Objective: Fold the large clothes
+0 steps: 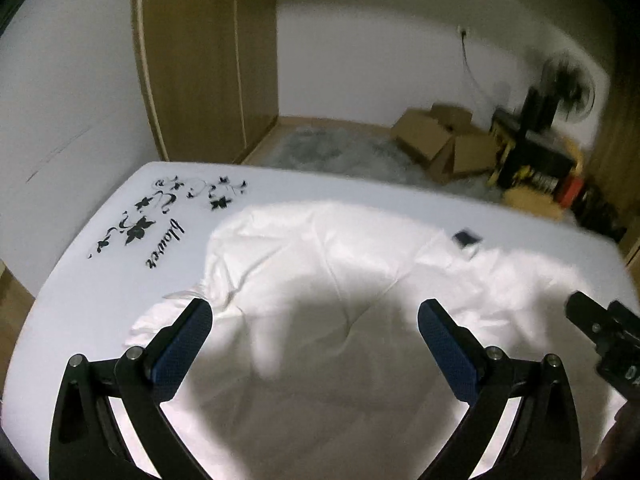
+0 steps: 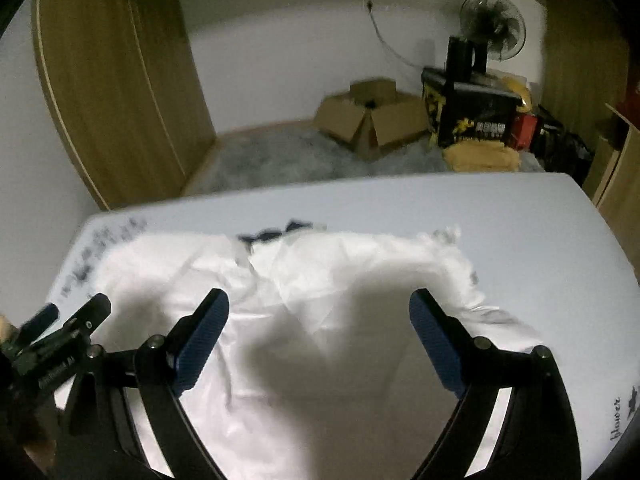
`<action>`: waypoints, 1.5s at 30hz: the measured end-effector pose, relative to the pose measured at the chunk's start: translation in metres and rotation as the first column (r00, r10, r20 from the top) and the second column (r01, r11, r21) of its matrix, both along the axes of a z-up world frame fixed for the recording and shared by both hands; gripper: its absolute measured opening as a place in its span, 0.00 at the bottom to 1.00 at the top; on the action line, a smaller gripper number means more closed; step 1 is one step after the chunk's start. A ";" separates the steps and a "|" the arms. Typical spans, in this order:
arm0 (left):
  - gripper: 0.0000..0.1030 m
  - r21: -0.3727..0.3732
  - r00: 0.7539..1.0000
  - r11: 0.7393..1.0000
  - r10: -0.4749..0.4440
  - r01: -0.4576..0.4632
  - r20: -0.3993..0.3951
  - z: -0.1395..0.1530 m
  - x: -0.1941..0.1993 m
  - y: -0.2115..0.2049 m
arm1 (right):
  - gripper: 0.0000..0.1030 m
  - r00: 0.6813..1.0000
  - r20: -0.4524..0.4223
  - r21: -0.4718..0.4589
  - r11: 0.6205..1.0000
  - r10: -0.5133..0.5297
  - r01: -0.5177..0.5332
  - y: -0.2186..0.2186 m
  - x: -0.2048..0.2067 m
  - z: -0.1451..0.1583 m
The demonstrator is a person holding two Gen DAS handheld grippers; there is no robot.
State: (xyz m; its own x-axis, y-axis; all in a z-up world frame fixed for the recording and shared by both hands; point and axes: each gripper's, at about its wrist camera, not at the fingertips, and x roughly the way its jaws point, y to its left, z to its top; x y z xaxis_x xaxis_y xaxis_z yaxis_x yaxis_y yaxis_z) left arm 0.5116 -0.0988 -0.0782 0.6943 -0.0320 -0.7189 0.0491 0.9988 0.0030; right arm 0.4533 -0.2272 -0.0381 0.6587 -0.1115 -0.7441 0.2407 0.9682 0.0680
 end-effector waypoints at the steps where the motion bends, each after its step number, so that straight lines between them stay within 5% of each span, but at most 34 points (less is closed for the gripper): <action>1: 1.00 0.027 1.000 1.000 -0.001 0.001 -0.003 -0.011 0.005 -0.003 | 0.90 1.000 -0.018 -0.025 1.000 0.004 -0.005 0.003 0.007 -0.012; 4: 1.00 0.051 1.000 0.999 0.002 0.000 -0.029 -0.033 0.018 0.004 | 0.90 0.999 -0.038 -0.112 0.994 0.005 -0.009 0.006 0.017 -0.040; 7: 1.00 0.043 0.998 0.999 0.016 -0.014 -0.063 -0.062 0.027 0.008 | 0.90 0.995 -0.101 -0.045 0.999 0.012 -0.017 -0.003 0.024 -0.073; 13: 1.00 0.058 0.999 0.998 0.032 -0.033 0.019 -0.078 0.020 0.007 | 0.94 0.997 -0.071 -0.054 0.998 0.023 -0.027 0.001 0.024 -0.092; 23: 1.00 0.030 0.999 0.999 0.021 -0.020 -0.028 -0.095 0.033 0.012 | 0.96 0.995 -0.098 -0.080 0.996 0.023 -0.031 0.011 0.040 -0.112; 27: 1.00 -0.002 0.991 0.999 -0.044 0.044 -0.129 -0.079 0.042 0.030 | 0.94 0.982 -0.178 -0.070 0.994 0.065 -0.079 0.006 0.044 -0.100; 29: 1.00 -0.026 0.998 0.999 -0.028 0.026 -0.051 -0.050 0.040 0.056 | 0.93 0.995 -0.085 -0.001 0.999 0.052 -0.052 -0.015 0.029 -0.064; 31: 1.00 0.025 1.000 1.000 0.012 -0.012 0.006 -0.034 0.043 0.077 | 0.97 1.000 -0.017 -0.068 0.998 0.011 -0.012 -0.035 0.020 -0.036; 33: 1.00 0.026 0.999 0.998 0.052 -0.052 0.001 -0.035 0.049 0.096 | 0.98 0.999 -0.042 -0.124 0.992 -0.012 0.006 -0.055 0.026 -0.036; 37: 1.00 -0.011 0.990 0.995 0.094 -0.096 -0.104 -0.077 0.062 0.119 | 0.98 0.984 -0.174 -0.033 0.999 -0.044 0.039 -0.102 0.039 -0.086; 45: 1.00 -0.195 0.989 0.975 0.080 -0.103 -0.125 -0.112 0.077 0.135 | 1.00 0.995 -0.096 0.079 0.997 -0.004 0.012 -0.111 0.037 -0.103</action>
